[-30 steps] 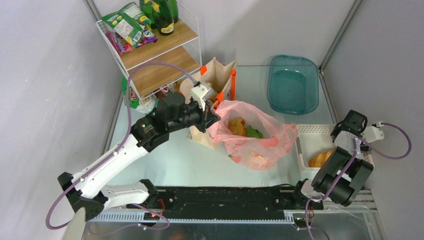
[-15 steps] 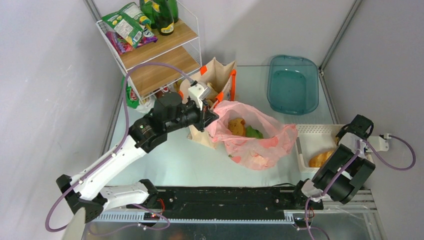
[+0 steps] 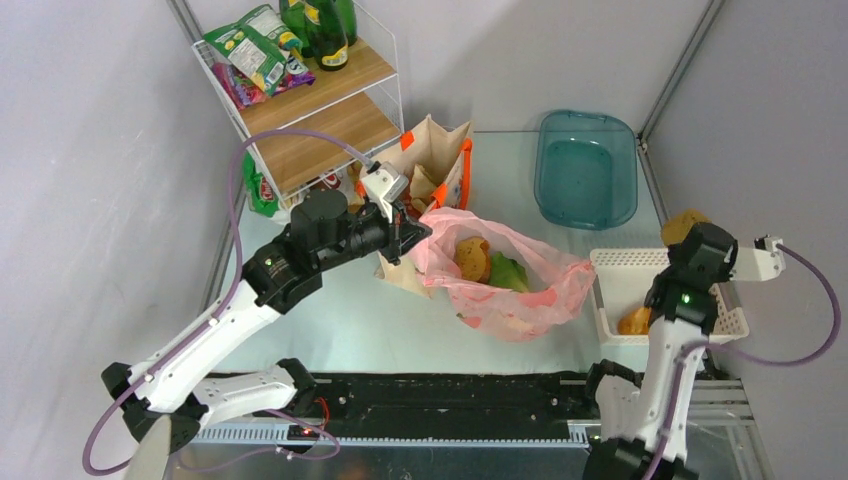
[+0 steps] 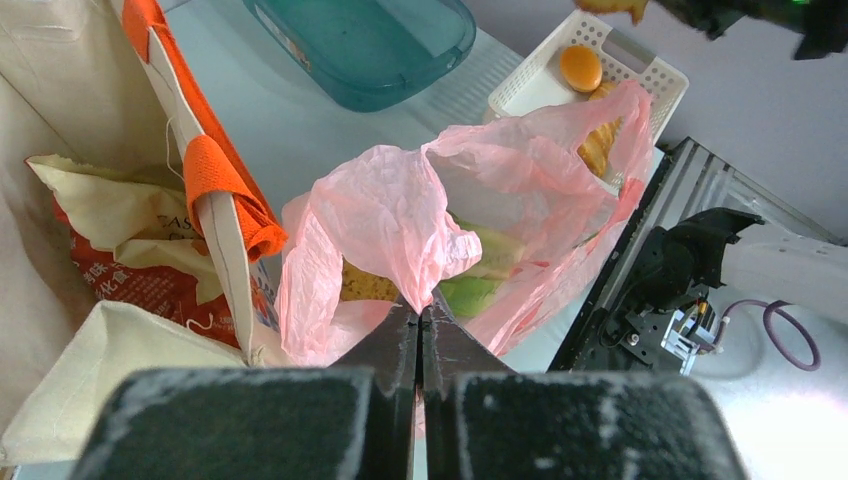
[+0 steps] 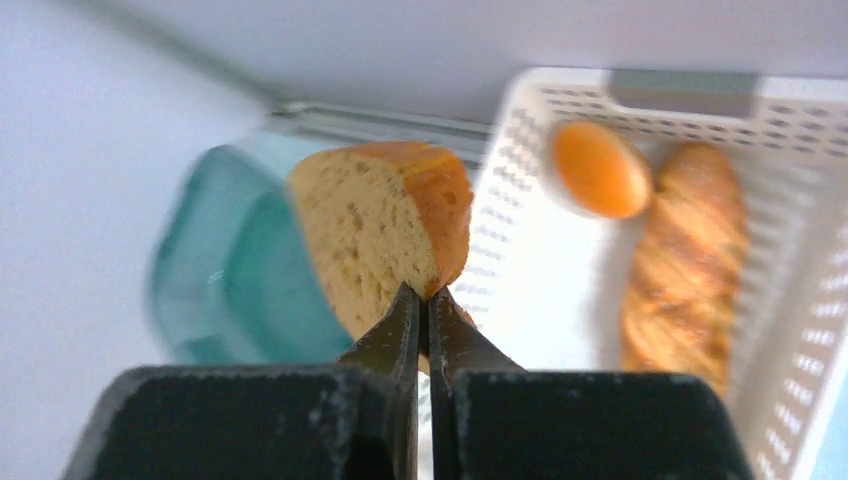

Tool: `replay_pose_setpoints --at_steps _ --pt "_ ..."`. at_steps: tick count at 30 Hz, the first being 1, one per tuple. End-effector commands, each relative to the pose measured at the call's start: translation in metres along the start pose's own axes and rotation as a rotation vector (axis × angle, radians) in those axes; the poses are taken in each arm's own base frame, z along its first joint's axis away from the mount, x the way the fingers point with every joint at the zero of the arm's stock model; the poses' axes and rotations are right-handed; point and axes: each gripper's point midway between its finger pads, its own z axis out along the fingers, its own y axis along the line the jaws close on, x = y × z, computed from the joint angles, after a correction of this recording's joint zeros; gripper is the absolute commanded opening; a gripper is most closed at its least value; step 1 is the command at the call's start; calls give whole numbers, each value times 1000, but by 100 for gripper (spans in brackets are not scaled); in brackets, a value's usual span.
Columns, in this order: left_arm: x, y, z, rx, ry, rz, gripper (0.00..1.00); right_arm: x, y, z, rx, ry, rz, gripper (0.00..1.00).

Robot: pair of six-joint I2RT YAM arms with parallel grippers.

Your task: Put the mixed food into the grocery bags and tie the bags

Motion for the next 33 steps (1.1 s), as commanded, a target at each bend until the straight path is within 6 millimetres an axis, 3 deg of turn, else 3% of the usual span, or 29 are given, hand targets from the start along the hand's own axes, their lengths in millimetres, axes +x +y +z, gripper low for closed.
replay_pose_setpoints --at_steps 1,2,3,4,7,11,15,20,28,33 --pt "-11 0 -3 6 -44 25 0 -13 70 -63 -445 41 -108 0" --pt "-11 -1 -3 7 -45 23 0 -9 97 -93 -646 81 -135 0" --pt "-10 -1 -3 9 -43 21 0 -7 107 -107 -735 91 -165 0" --pt "-11 -1 -3 9 -44 18 0 -4 124 -136 -899 118 -188 0" --pt "-12 -2 -4 10 -47 16 0 -4 146 -191 -1178 151 -219 0" --pt "-14 0 -7 -4 -59 25 0 14 153 -254 -1450 283 -252 0" --pt "-16 4 -11 -28 -73 33 0 40 146 -292 -1622 358 -360 0" --pt "-17 5 -11 -35 -75 33 0 76 129 -320 -1748 397 -532 0" --pt "-15 6 -11 -39 -73 33 0 135 128 -318 -1667 403 -743 0" --pt "-14 6 -9 -37 -67 31 0 151 144 -297 -1462 284 -782 0"
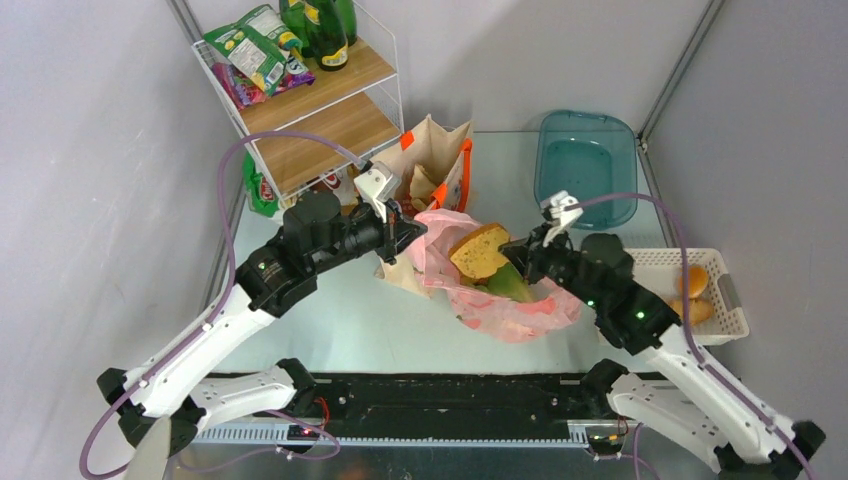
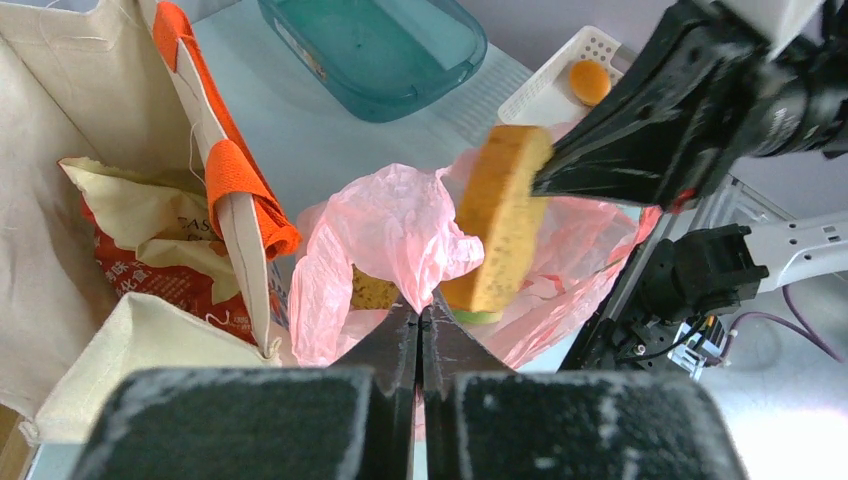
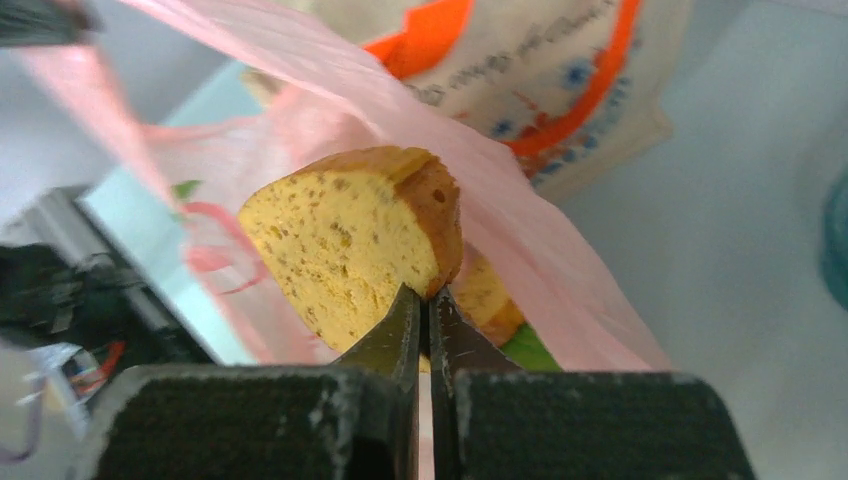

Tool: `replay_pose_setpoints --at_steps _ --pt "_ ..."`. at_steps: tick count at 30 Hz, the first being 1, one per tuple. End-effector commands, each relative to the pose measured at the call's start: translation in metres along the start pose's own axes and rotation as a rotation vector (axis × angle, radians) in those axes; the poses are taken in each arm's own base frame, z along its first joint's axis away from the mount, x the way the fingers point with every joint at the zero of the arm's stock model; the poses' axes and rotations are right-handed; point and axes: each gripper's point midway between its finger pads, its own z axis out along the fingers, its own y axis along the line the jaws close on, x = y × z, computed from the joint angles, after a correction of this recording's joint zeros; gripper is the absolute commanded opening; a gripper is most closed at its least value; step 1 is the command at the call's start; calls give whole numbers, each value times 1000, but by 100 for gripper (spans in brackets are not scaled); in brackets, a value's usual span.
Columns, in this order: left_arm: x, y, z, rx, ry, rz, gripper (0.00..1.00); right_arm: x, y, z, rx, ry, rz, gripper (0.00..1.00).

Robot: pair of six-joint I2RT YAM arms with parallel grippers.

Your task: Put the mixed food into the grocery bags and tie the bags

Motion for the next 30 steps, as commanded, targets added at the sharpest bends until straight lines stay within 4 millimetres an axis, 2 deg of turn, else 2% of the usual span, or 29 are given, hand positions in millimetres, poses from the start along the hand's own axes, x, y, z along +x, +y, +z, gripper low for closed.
replay_pose_setpoints --at_steps 1,4,6,7,8,9,11,17,20,22,23,24,25,26,30 --pt "-8 3 -1 -9 -39 28 0 -26 -36 10 308 -98 -81 0" --pt "-8 3 -1 -12 -38 27 0 -27 -28 18 333 -108 -156 0" --pt "-8 4 -1 -14 -38 26 0 -22 -26 25 346 -90 -197 20" --pt "-8 4 -1 -15 -39 26 0 -23 -28 26 362 -90 -200 39" --pt "-8 4 -1 -15 -39 26 0 -23 -27 27 367 -79 -198 47" --pt "-7 4 0 -15 -37 26 0 -24 -29 27 383 -79 -193 59" --pt "-7 5 0 -16 -35 25 0 -27 -29 25 389 -80 -183 66" --pt "-7 4 0 -15 -34 24 0 -35 -29 9 379 -107 -147 70" --pt "-7 4 0 -13 -36 23 0 -34 -42 -1 433 -106 -109 72" --pt "-7 4 0 -14 -36 24 0 -32 -54 -9 470 -103 -38 73" --pt "-7 5 0 -17 -36 24 0 -33 -66 -17 511 -105 24 73" --pt "-7 5 -1 -18 -37 24 0 -31 -66 -18 492 -96 58 73" --pt "-7 5 -1 -18 -37 24 0 -31 -77 -29 531 -104 120 74" --pt "-7 5 -1 -20 -37 24 0 -31 -75 -31 508 -105 167 74" --pt "-6 6 1 -22 -31 23 0 -31 -89 -61 567 -142 263 74"
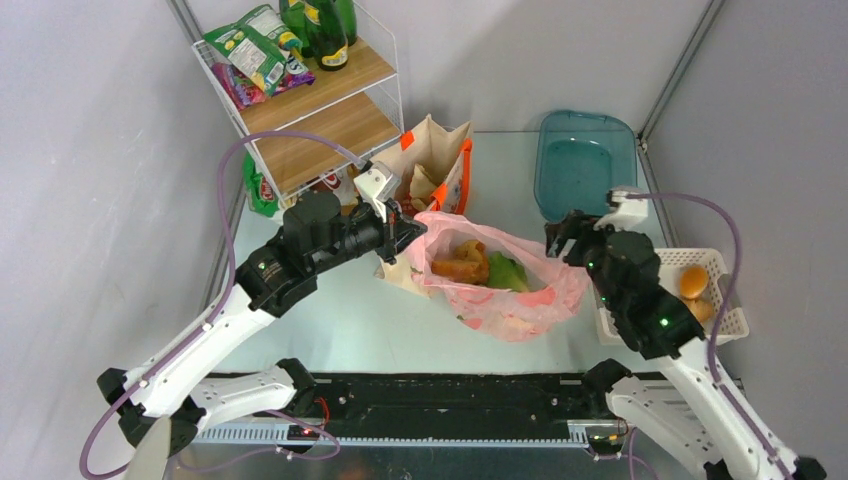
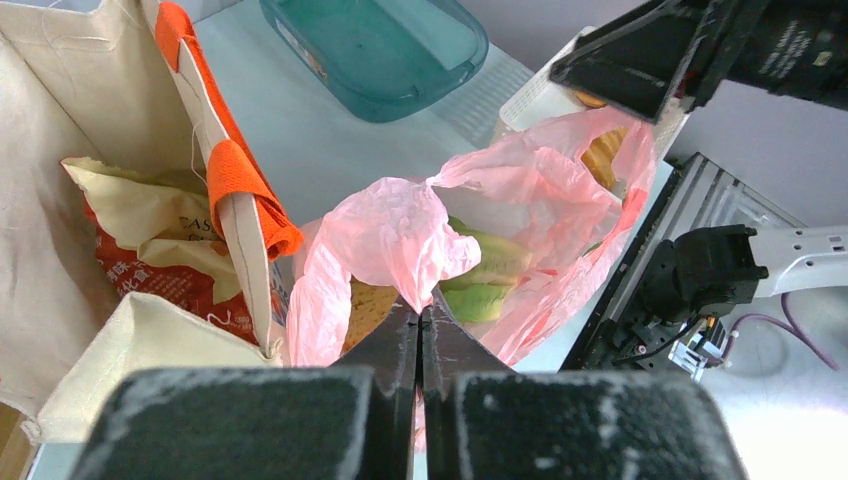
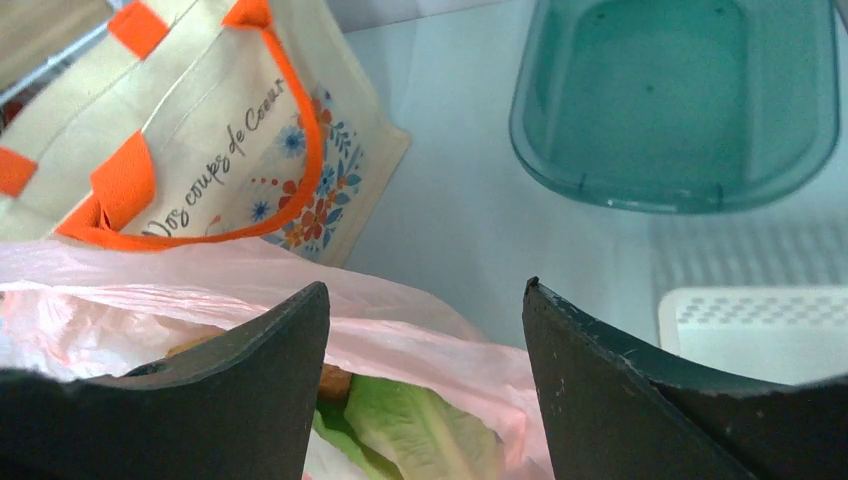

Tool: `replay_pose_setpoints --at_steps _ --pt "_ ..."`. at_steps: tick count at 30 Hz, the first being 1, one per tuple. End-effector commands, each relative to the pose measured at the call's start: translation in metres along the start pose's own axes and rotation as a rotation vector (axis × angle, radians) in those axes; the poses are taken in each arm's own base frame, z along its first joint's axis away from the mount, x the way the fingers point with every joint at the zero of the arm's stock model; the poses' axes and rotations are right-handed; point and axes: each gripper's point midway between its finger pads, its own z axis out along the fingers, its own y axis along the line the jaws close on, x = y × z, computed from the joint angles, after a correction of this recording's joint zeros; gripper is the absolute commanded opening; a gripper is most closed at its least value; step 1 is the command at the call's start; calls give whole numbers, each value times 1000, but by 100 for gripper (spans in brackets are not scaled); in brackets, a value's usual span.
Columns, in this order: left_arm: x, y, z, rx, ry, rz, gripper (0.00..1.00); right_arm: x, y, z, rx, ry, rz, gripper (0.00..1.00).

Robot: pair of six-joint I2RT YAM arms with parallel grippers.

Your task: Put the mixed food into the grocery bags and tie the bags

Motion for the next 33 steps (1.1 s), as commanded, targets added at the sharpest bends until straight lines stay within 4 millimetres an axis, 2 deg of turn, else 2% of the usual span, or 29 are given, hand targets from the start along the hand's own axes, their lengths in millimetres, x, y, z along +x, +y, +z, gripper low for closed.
replay_pose_setpoints --at_steps 1,6,8,13,14,18,21,22,23,24,25,26,27,28,29,31,33 --pt "-5 6 1 -21 -30 24 0 -14 -11 -31 -1 -5 168 74" --pt "-4 4 4 -9 -22 17 0 -11 -28 -57 31 -18 179 74" --pt "-3 4 5 -7 -20 15 0 -8 -42 -65 98 -30 222 73" --pt "-5 3 2 -6 -28 16 0 -12 -104 -84 442 -158 371 75" --pt "-5 3 2 -6 -27 16 0 -11 -112 -87 485 -168 377 76" --pt "-6 2 1 -2 -31 14 0 -18 -165 -106 836 -284 347 79" --pt "-6 1 1 5 -30 12 0 -19 -194 -113 1032 -322 357 80" --pt "-6 0 1 6 -31 12 0 -16 -198 -103 1047 -298 356 80" --pt "-6 1 1 6 -30 13 0 -14 -211 -106 1115 -297 369 81" --pt "-6 1 1 5 -30 15 0 -7 -217 -93 1115 -255 390 81" --pt "-7 0 0 6 -33 17 0 2 -237 -96 1206 -227 416 80" --pt "-7 1 -1 5 -35 20 0 10 -243 -86 1191 -188 459 81" --pt "-7 1 -1 4 -37 22 0 21 -263 -90 1269 -153 501 81" --pt "-7 1 -2 2 -38 25 0 31 -268 -84 1262 -108 543 82" --pt "-8 1 -3 2 -40 26 0 44 -284 -88 1331 -64 579 82" --pt "-7 1 -3 0 -39 27 0 65 -301 -92 1401 14 634 81" --pt "-6 1 -1 4 -33 25 0 79 -310 -93 1434 56 681 80"
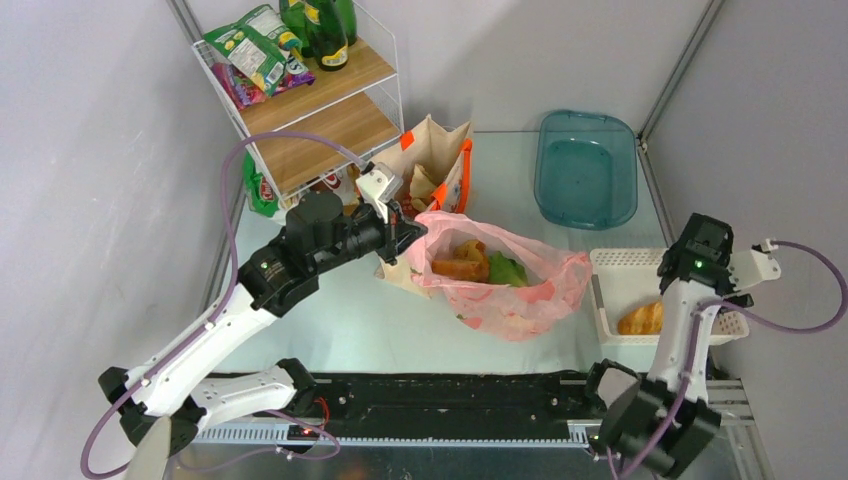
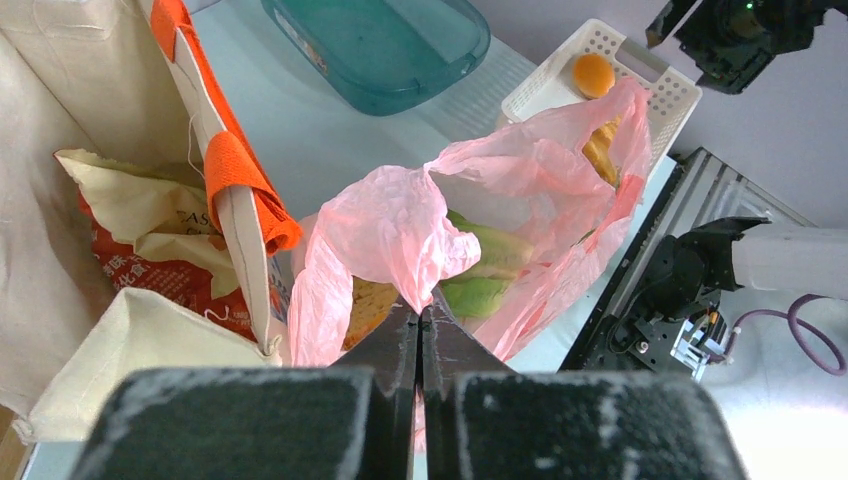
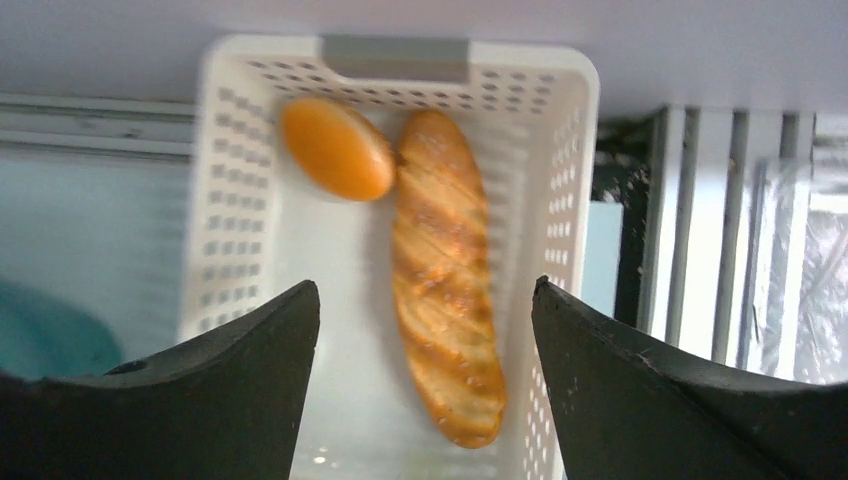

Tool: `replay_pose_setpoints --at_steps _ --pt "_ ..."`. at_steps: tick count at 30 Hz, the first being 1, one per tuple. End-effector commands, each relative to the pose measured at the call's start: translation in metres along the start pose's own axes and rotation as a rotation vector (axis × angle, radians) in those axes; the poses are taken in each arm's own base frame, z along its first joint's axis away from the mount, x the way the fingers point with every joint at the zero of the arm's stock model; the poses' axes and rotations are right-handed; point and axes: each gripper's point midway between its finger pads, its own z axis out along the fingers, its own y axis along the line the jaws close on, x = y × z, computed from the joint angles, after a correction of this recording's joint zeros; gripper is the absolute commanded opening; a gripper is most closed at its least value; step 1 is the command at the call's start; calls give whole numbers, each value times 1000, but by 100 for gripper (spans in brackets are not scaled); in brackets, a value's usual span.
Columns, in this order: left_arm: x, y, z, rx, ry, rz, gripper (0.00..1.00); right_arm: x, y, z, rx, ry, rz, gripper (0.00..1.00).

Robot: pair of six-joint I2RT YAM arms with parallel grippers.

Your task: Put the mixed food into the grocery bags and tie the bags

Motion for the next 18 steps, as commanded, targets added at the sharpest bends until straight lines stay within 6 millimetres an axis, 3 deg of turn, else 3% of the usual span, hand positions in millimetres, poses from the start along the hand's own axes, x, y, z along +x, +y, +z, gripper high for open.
replay_pose_setpoints --at_steps 1,6,13,18 --pt "-10 0 -2 6 -40 25 0 19 -2 22 41 120 66 80" --pt "-8 0 0 10 -32 20 0 6 14 43 2 48 58 79" --pt "-7 2 0 -2 -31 30 0 -12 43 69 -72 -41 -100 82" --pt "-6 2 2 3 -25 29 0 -4 55 88 -48 -38 -242 85"
